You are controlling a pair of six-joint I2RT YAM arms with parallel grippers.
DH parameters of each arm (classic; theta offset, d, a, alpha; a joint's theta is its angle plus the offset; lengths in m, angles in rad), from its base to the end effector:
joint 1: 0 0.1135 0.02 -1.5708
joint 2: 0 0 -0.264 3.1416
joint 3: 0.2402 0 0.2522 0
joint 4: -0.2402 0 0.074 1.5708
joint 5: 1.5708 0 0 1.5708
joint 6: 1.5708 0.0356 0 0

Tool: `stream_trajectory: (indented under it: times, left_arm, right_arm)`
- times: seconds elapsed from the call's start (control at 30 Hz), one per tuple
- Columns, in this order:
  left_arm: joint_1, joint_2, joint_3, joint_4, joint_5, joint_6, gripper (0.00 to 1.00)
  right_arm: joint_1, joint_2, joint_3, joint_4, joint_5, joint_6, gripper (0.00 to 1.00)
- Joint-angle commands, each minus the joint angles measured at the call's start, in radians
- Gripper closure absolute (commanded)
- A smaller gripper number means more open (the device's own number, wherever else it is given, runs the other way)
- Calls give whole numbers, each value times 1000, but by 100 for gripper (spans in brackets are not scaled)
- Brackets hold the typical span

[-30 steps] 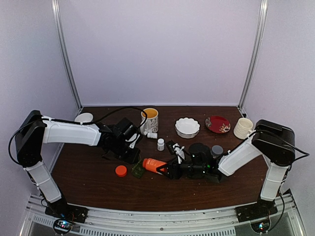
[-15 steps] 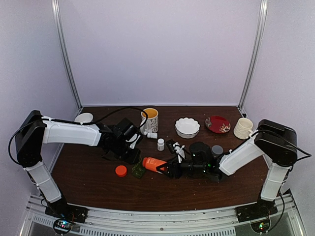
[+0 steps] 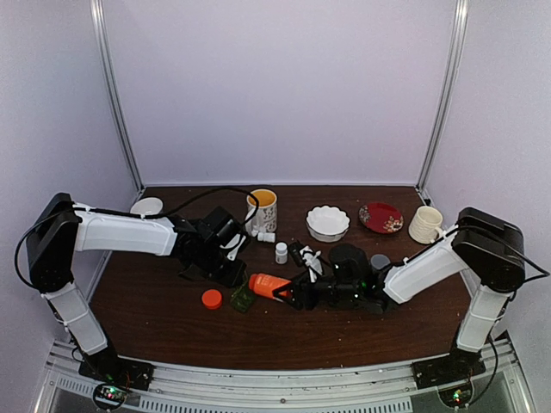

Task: Sort the pills into containers
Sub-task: Pour the pill into the compartment of the pill container.

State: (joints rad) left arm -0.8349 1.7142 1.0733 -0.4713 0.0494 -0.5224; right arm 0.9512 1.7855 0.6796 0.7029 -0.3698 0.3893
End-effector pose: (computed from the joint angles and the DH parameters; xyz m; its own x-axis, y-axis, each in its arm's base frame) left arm 0.2259 -0.2521 0.1782 -0.8983 0.2496 -0.3616 0.3540 0.8986 -0.2593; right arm 0.1860 0.2829 0.1373 -0.5721 -0.1926 -0.7973 -0.7945 0.3717 0.4803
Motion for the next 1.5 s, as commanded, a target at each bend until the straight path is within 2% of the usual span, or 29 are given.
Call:
stream_trajectory:
  times: [0.0, 0.07, 0.13, 0.23, 0.33, 0.43, 0.53, 0.63, 0.73, 0.83, 0.97, 1.07, 1.17, 1.27, 1.37, 1.47]
  left_arm:
    - [-6, 1, 23, 20, 13, 12, 97]
    - [-7, 2, 25, 20, 14, 12, 97]
    - [-7, 1, 25, 20, 14, 10, 98]
    - [-7, 2, 25, 20, 15, 10, 98]
    - [-7, 2, 25, 20, 16, 10, 98]
    - [-7, 4, 27, 20, 17, 10, 98]
    - [-7, 4, 27, 20, 18, 9, 99]
    - [-7, 6, 28, 20, 18, 10, 98]
    - [-8, 5, 28, 19, 19, 10, 99]
    - [-8, 6, 28, 20, 22, 10, 99]
    - [-8, 9, 30, 18, 26, 12, 100]
    - [-9, 9, 31, 17, 26, 12, 100]
    - [-9, 9, 31, 16, 26, 12, 100]
    - [-9, 12, 34, 16, 28, 14, 100]
    - [-9, 12, 34, 13, 26, 15, 100]
    - [-9, 12, 36, 14, 29, 15, 100]
  right_arm:
    - [3, -43, 3, 10, -1, -22, 100]
    - [3, -52, 3, 28, 33, -5, 100]
    - [3, -42, 61, -116, 21, -49, 100]
    - [6, -51, 26, -32, 19, -27, 100]
    - [6, -41, 73, -148, 29, -58, 100]
    - [8, -56, 24, -33, 25, -28, 100]
    - [8, -48, 73, -147, 27, -61, 100]
    - [8, -61, 25, -28, 19, -26, 100]
    - [9, -48, 87, -153, 18, -60, 100]
    - [10, -66, 37, -54, 11, -38, 100]
    - [11, -50, 102, -202, 23, -85, 100]
    - [11, -70, 41, -77, 28, -47, 100]
    - [18, -60, 104, -220, 37, -98, 100]
    - [19, -78, 45, -90, 46, -63, 100]
    - [21, -58, 122, -256, 58, -109, 100]
    - [21, -79, 54, -111, 47, -71, 100]
